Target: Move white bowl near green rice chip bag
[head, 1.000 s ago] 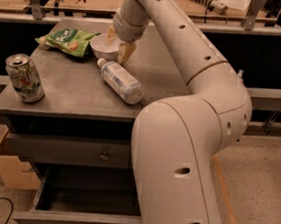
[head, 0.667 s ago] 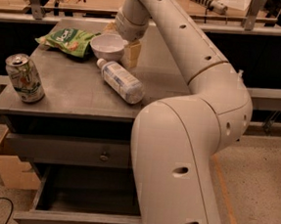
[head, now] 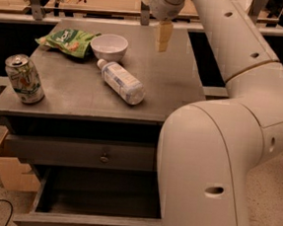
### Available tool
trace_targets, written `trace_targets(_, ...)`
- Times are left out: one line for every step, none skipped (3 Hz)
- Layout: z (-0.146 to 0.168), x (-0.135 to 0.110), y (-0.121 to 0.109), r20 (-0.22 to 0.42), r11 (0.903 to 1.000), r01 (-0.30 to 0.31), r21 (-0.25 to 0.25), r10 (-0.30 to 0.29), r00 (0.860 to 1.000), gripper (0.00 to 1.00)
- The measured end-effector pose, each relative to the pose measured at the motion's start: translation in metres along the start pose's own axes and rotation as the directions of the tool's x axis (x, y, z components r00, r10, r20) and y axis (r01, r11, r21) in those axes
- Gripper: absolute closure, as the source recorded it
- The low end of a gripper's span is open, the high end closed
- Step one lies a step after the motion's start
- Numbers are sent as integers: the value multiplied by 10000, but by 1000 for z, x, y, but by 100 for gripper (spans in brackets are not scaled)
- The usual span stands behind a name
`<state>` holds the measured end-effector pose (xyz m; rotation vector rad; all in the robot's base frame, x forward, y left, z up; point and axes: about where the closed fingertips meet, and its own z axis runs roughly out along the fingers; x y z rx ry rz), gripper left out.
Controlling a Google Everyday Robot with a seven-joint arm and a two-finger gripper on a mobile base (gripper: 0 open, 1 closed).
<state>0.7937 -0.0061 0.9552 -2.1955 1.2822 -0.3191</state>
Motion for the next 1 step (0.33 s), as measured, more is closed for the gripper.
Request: trace_targets(-6, 7, 1, -78, 9998, -166, 84, 167, 9998, 0)
